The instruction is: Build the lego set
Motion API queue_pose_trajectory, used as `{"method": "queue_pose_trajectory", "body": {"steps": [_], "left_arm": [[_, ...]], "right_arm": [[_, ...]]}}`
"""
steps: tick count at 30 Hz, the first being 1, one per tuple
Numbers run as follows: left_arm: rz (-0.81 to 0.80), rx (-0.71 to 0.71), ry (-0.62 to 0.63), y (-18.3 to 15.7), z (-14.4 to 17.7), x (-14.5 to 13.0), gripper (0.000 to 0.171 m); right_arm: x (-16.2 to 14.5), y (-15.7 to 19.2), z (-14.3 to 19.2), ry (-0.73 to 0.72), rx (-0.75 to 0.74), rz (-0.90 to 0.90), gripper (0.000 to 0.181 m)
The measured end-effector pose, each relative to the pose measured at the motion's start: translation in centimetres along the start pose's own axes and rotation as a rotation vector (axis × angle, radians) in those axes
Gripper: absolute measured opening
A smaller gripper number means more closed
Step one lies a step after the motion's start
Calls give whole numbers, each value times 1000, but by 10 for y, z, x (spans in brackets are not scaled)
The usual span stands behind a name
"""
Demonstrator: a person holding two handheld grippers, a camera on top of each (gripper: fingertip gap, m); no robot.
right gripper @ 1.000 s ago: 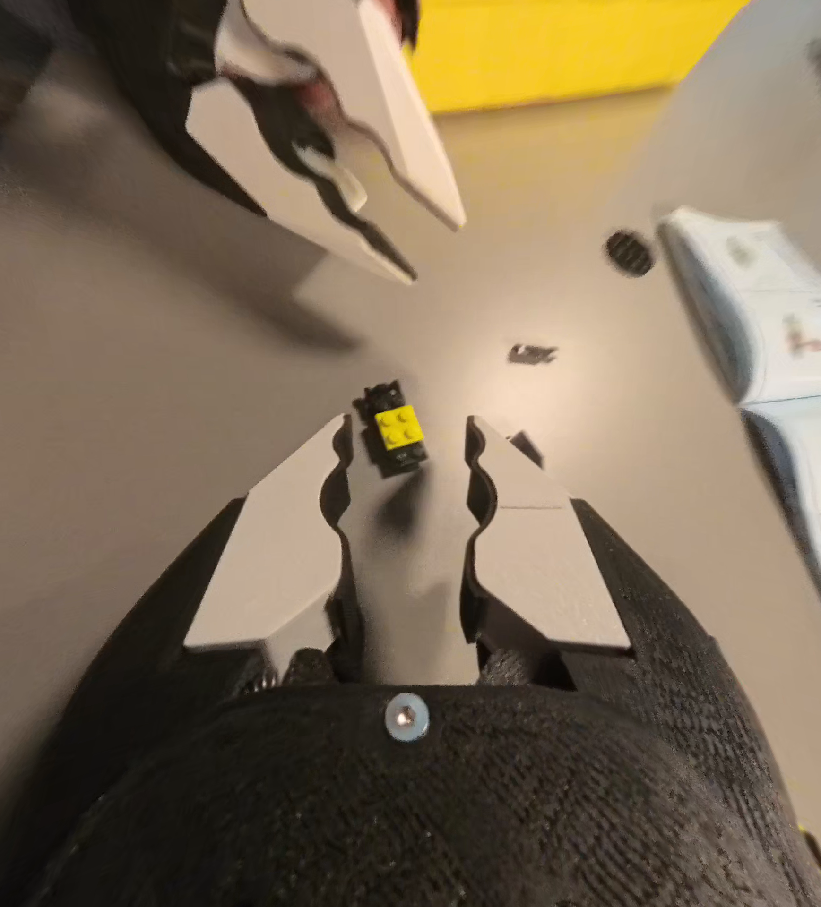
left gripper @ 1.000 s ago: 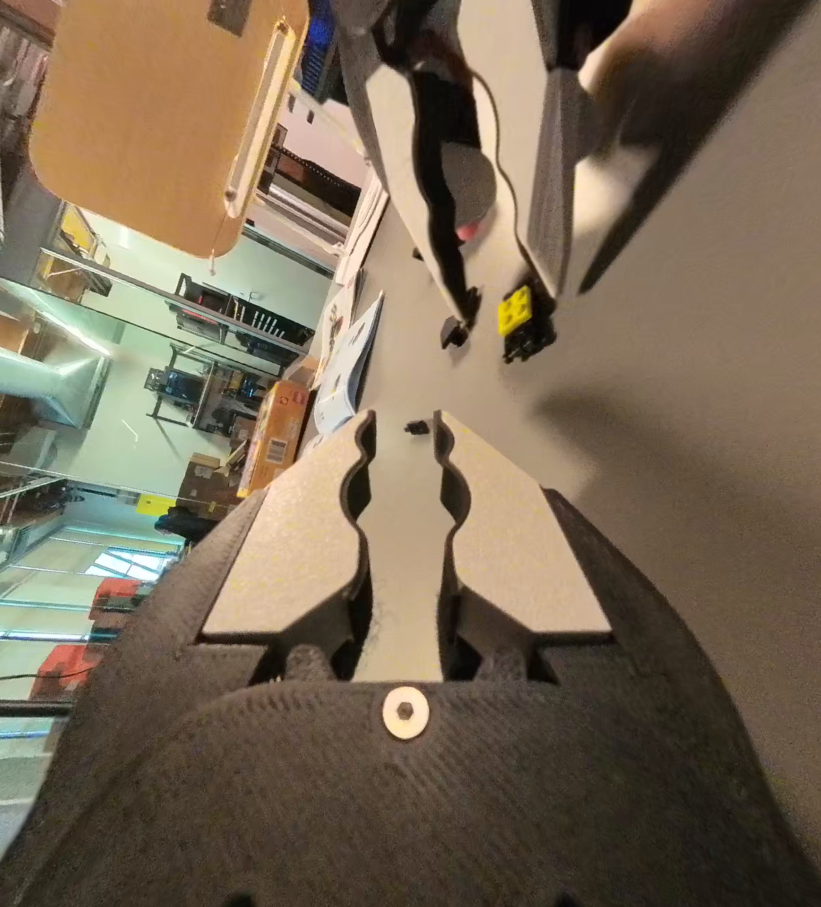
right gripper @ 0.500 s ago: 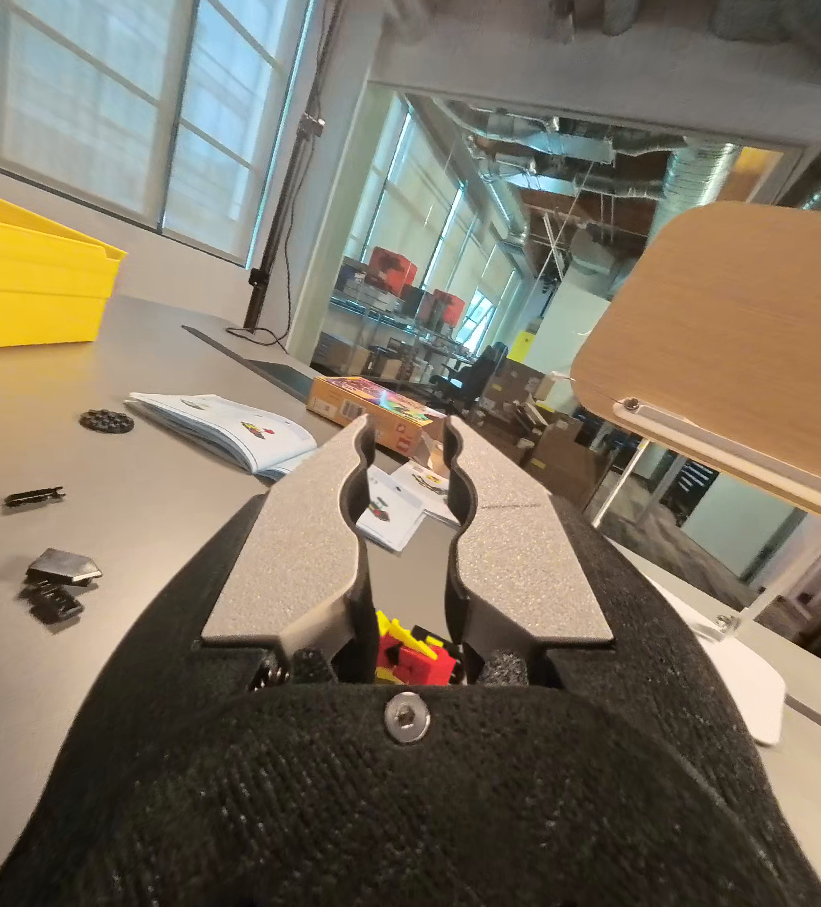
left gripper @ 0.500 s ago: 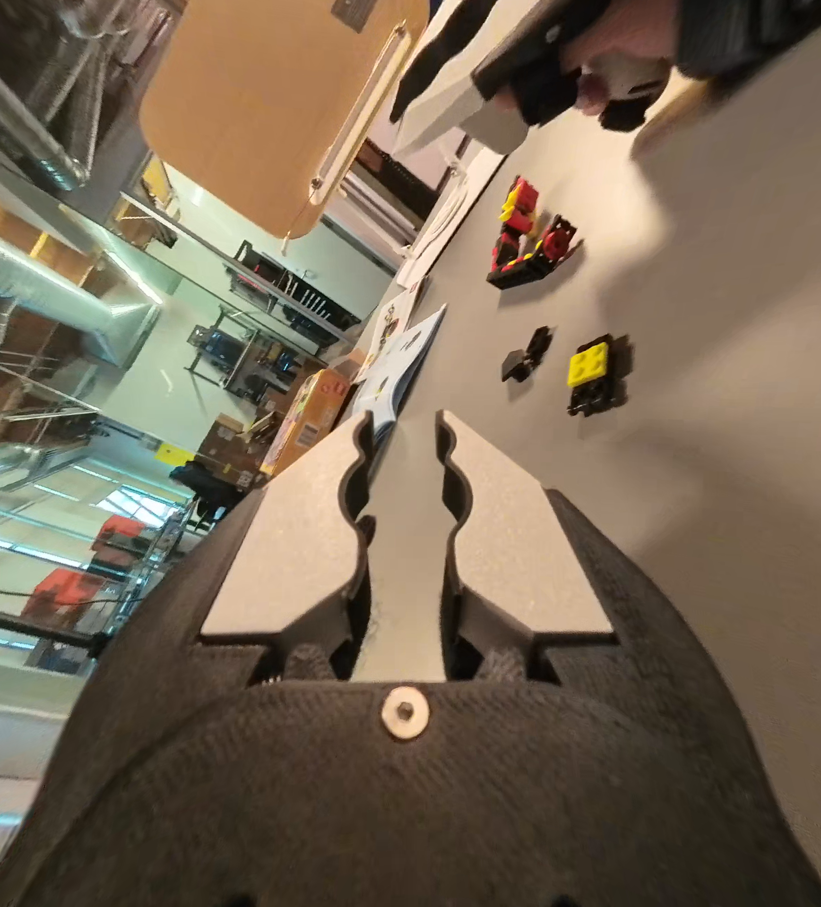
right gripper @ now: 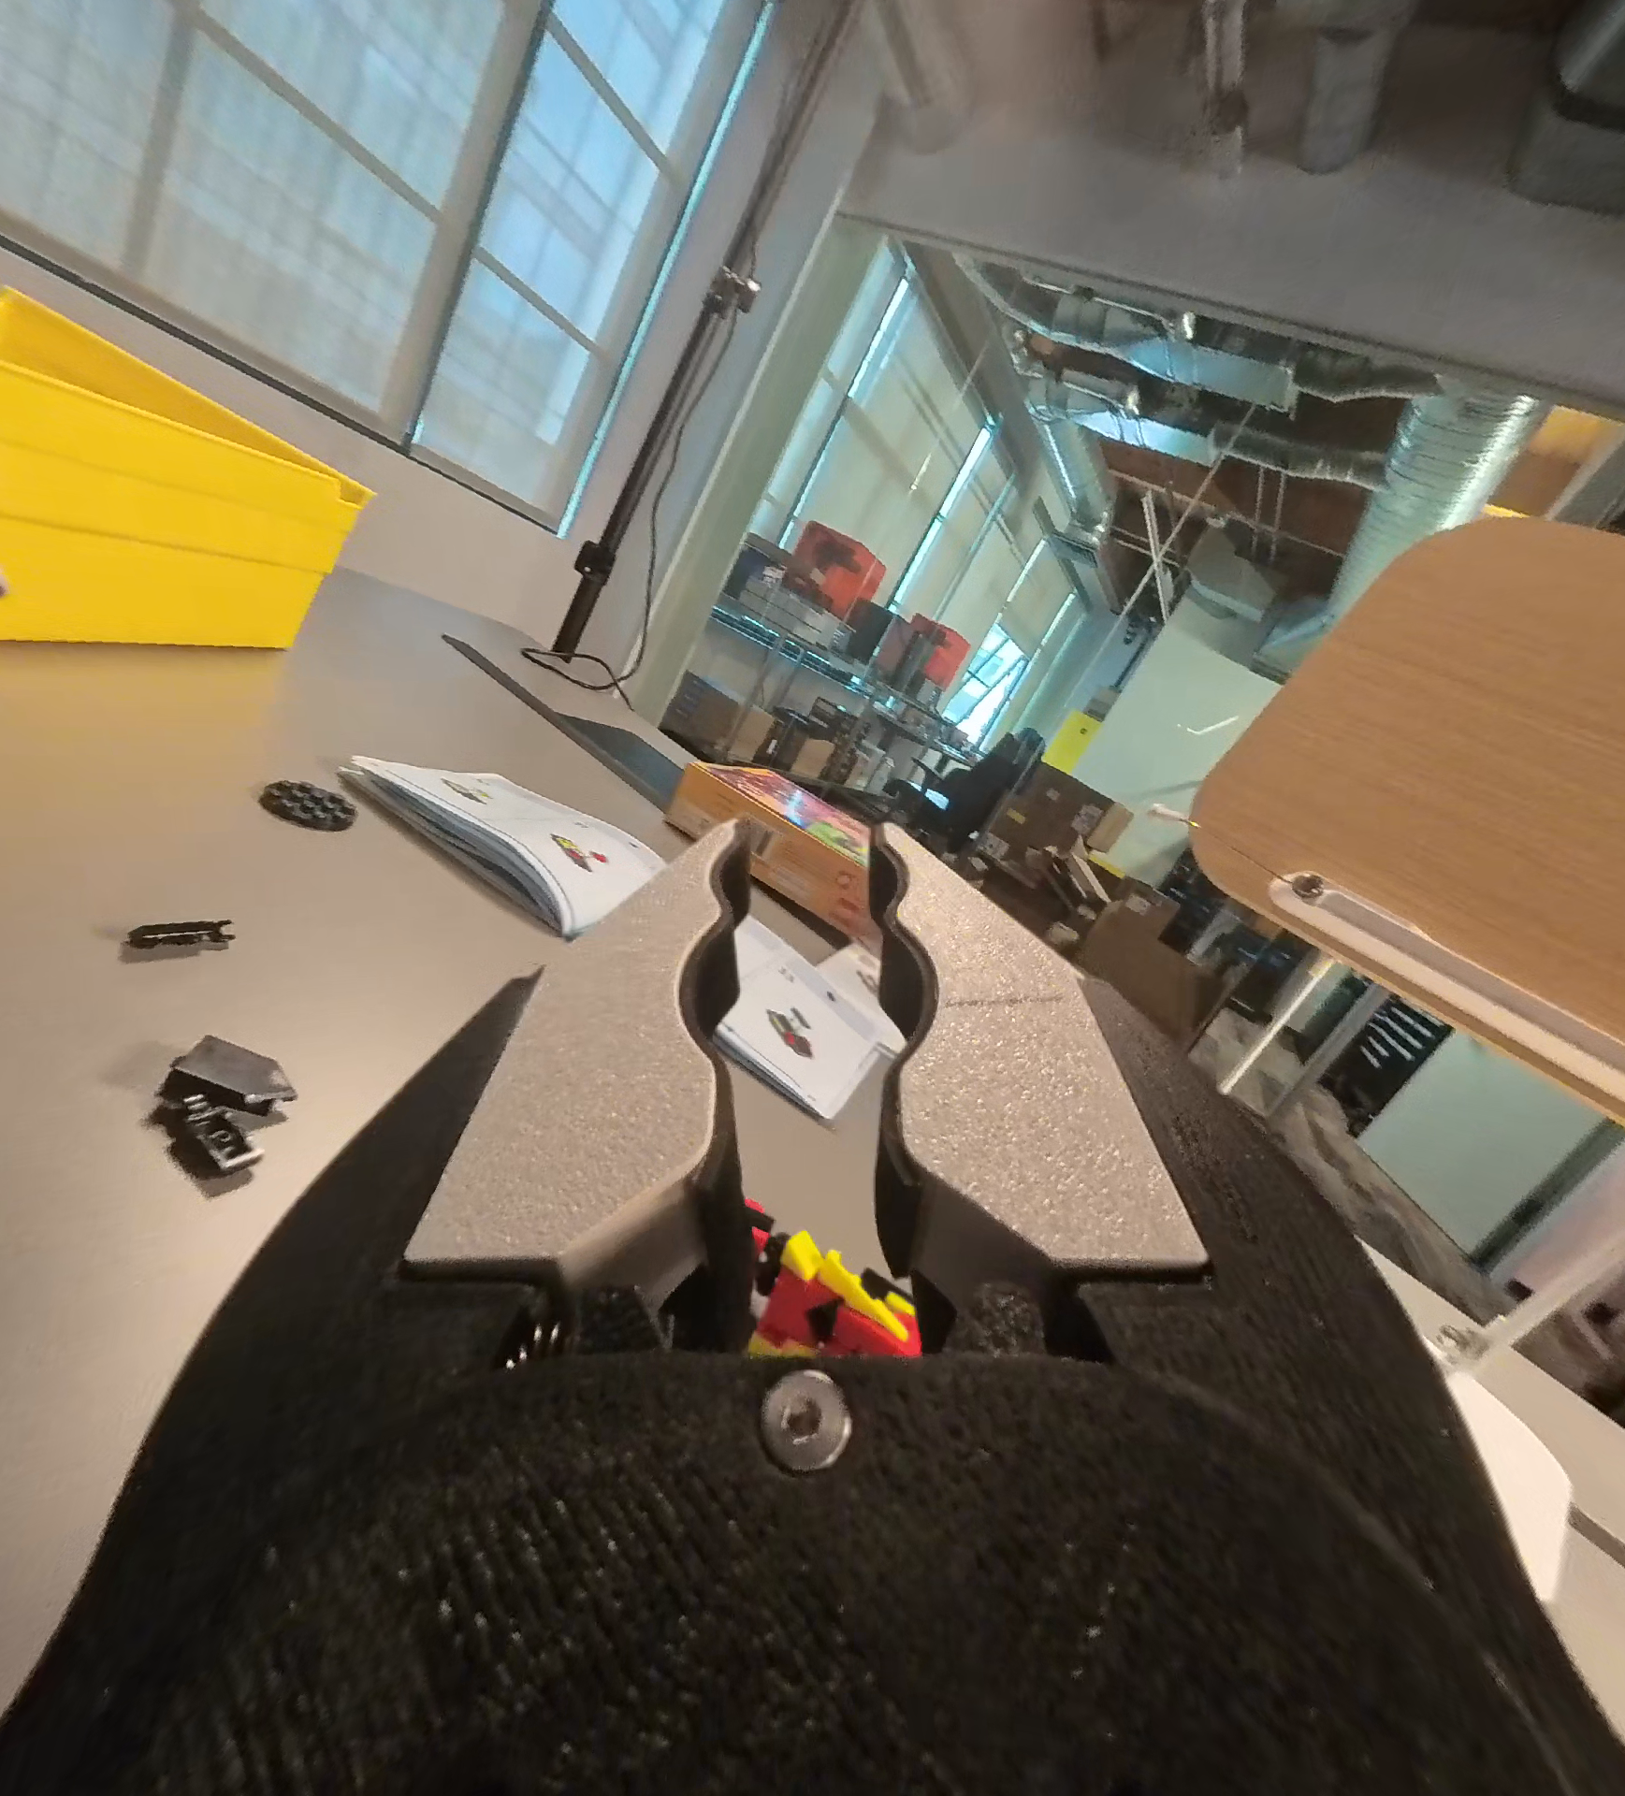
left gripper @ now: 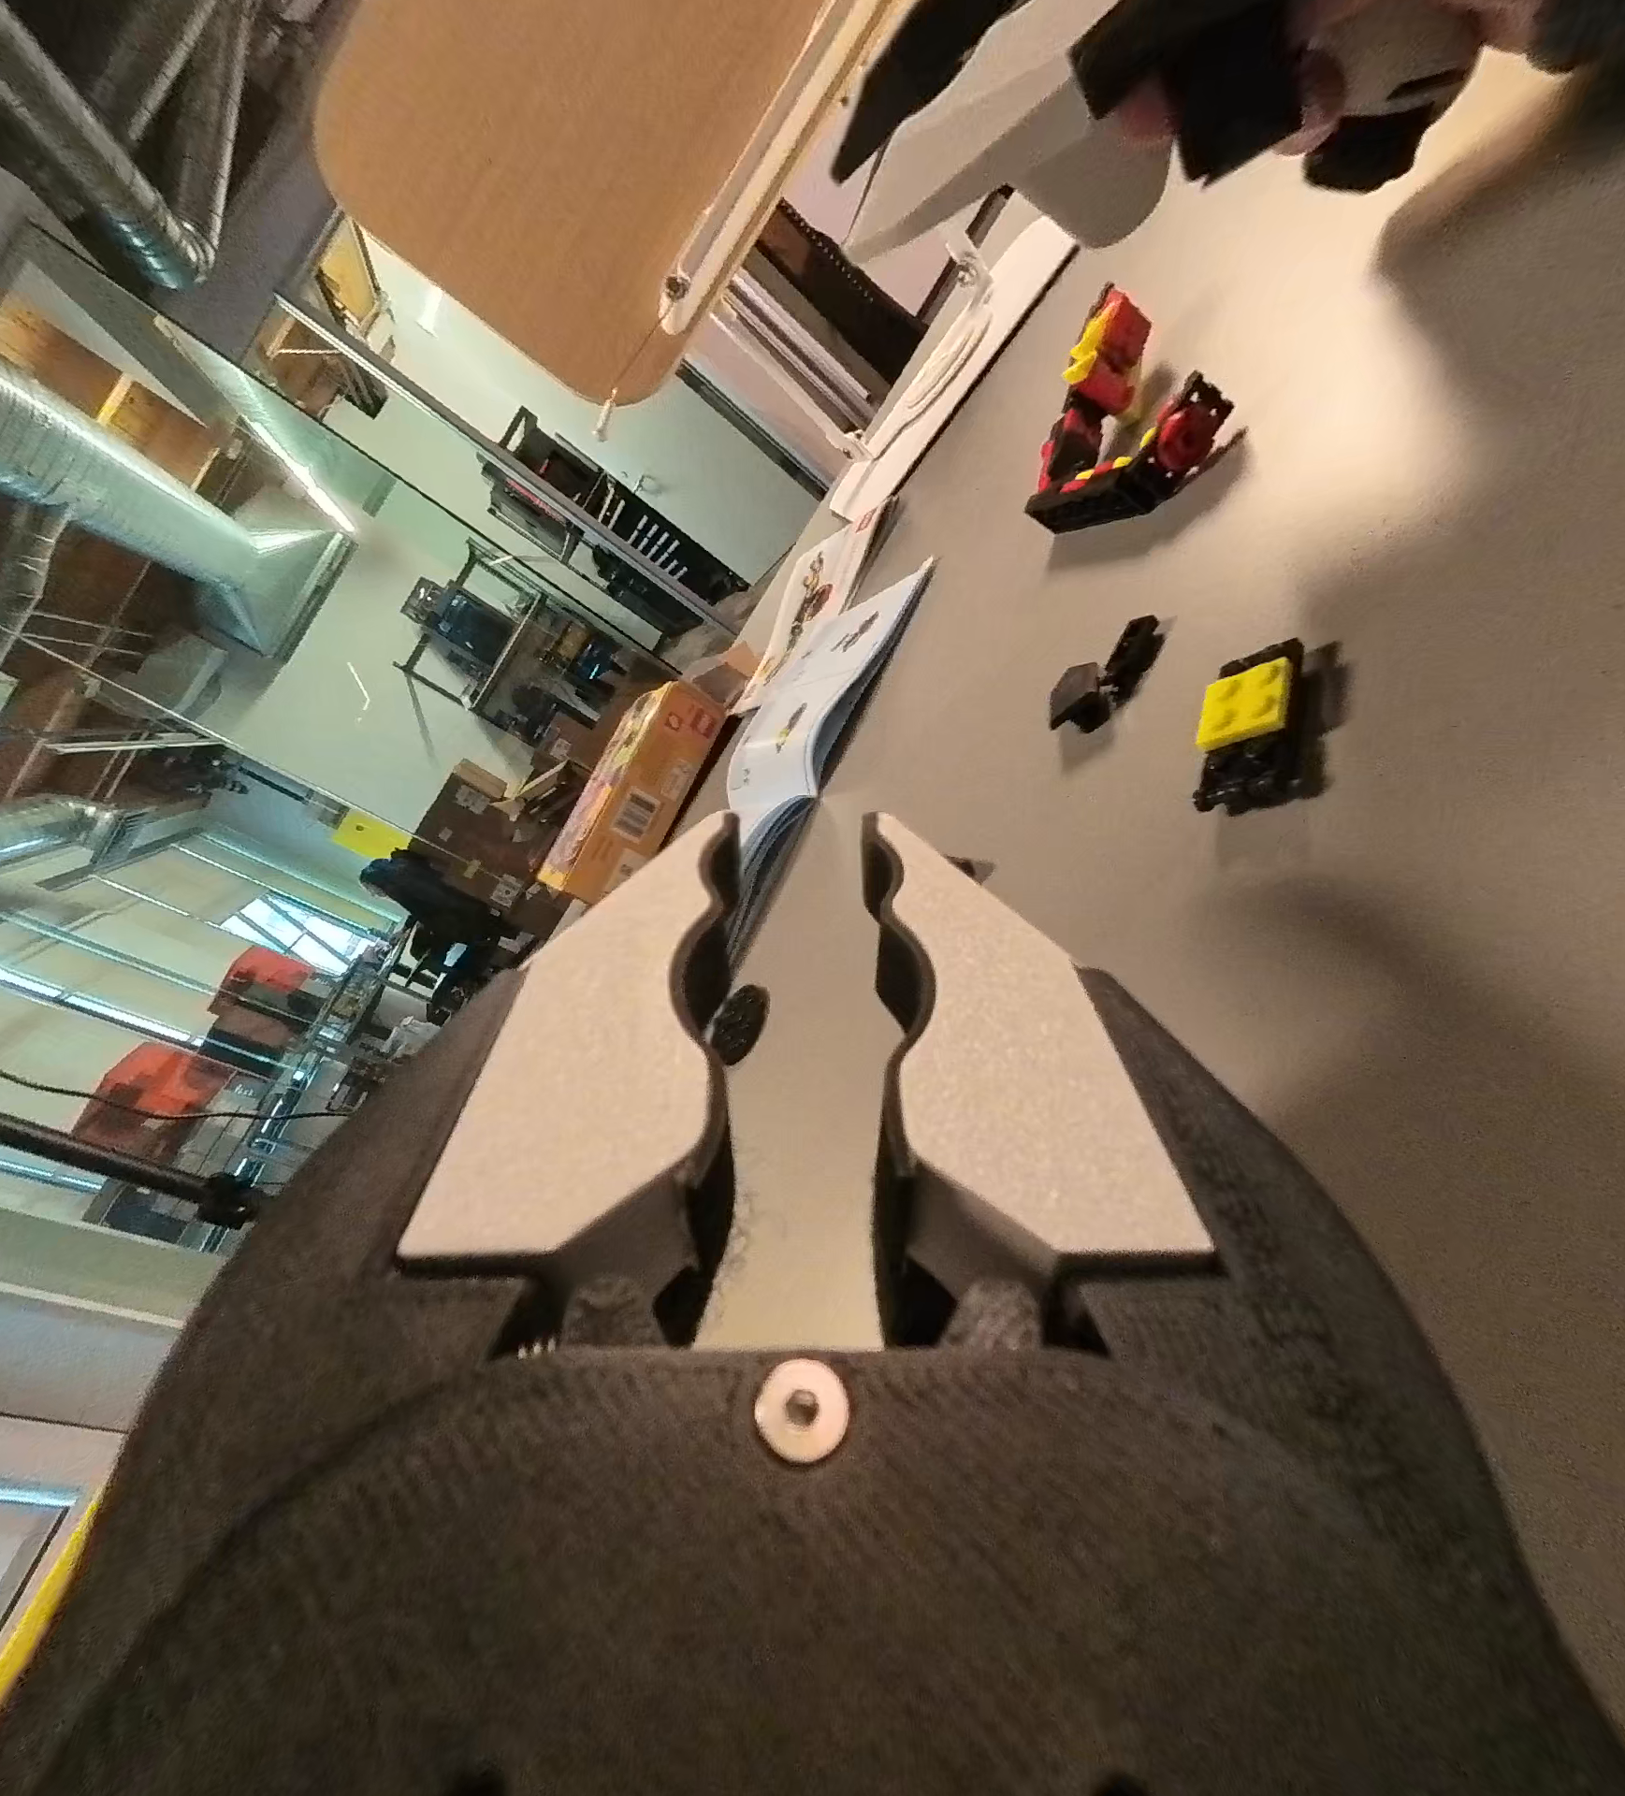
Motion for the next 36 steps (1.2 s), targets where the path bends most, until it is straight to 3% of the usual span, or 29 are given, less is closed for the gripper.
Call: {"method": "queue_pose_trajectory", "body": {"steps": [7, 12, 17, 20, 23, 26, 30, 33, 36], "left_arm": [[35, 105, -87, 13, 25, 16, 24], [311, 188, -149, 23, 73, 37, 28], [457, 352, -37, 94, 127, 13, 28], [520, 370, 184, 148, 138, -27, 30], [604, 232, 524, 178, 128, -88, 32], [771, 25, 784, 183, 114, -141, 26], [926, -135, 1101, 175, 109, -195, 24], [983, -171, 1285, 166, 110, -223, 19], [1076, -202, 1348, 155, 105, -236, 20]], "right_arm": [[-5, -9, -1, 32, -57, -2, 21], [-6, -10, -2, 26, -43, -37, 20], [-7, -12, -4, 18, -33, -92, 19], [-6, -12, -4, 10, -12, -126, 18], [-4, -9, -2, -7, 15, -157, 18], [-2, -6, -1, -15, 40, -172, 18], [-1, -4, -1, -24, 66, -182, 18], [-1, -2, -1, -30, 80, -183, 18], [-1, -1, -1, -29, 87, -182, 18]]}}
Point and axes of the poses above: each gripper's, where its closed fingertips meet, z back along the fingers, x out of its top, y = z × x across the jaws, the point moved 3 cm from there along z, back along the fingers, and after that the axes turned 3 degrees about -x, right-handed, at the moved point
